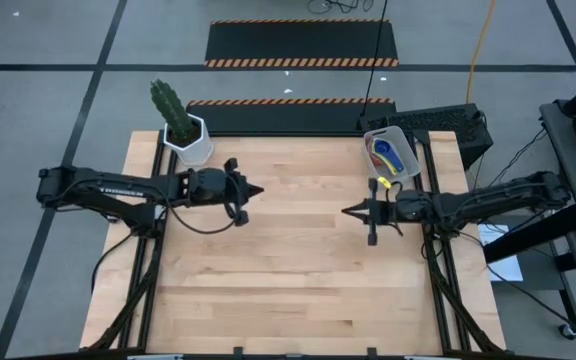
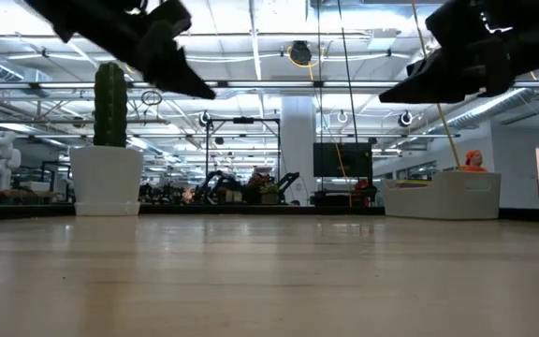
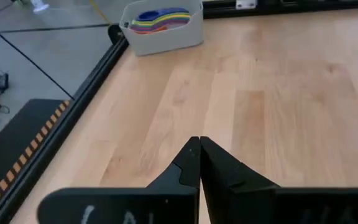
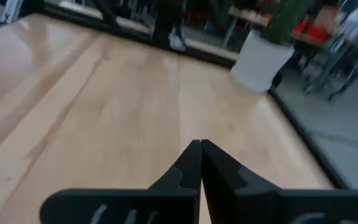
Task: Nest measuring cups in basket
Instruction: Return to Home Position
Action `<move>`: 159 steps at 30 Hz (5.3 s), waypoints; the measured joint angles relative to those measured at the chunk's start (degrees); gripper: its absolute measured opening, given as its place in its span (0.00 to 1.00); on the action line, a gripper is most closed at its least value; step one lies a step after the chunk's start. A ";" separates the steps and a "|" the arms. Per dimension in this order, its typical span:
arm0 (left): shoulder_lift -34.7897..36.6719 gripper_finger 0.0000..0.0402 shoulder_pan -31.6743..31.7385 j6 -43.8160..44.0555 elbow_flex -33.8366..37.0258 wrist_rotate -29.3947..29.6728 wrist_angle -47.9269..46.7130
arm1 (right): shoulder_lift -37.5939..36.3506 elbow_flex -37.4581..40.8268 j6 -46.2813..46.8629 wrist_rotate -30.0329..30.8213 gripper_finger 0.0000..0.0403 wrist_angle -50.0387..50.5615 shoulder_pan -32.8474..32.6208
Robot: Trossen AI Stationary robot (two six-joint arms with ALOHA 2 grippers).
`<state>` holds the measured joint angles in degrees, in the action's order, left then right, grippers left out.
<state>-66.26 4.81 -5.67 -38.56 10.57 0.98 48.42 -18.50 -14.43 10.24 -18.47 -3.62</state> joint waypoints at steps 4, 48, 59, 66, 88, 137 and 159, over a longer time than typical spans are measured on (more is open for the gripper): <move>2.70 0.03 -0.02 0.81 3.23 -0.02 1.28 | -2.08 3.20 -2.99 0.00 0.00 -4.15 0.61; 19.37 0.02 -6.47 4.52 15.43 0.11 9.06 | -26.94 17.51 3.26 -6.08 0.00 -3.33 1.07; 19.37 0.02 -11.22 5.88 15.43 4.14 9.11 | -41.60 17.60 2.99 -6.03 0.00 6.23 -1.35; 19.37 0.04 -12.85 6.27 15.43 6.08 9.17 | -48.43 17.62 3.21 -6.03 0.00 13.40 -1.38; 19.36 0.01 -14.55 6.06 15.38 7.67 9.66 | -47.77 17.62 5.06 -6.01 0.00 16.34 -1.38; 39.27 0.04 -17.76 4.02 38.00 7.37 26.15 | -47.77 17.63 4.34 -5.86 0.00 16.17 -1.38; 57.49 0.03 -15.31 -3.23 37.98 3.81 19.16 | -47.75 17.63 4.34 -5.86 0.00 16.17 -1.38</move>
<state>-8.77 -10.50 -8.91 -0.58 14.38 20.13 0.67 -0.87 -10.09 4.38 -2.31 -4.99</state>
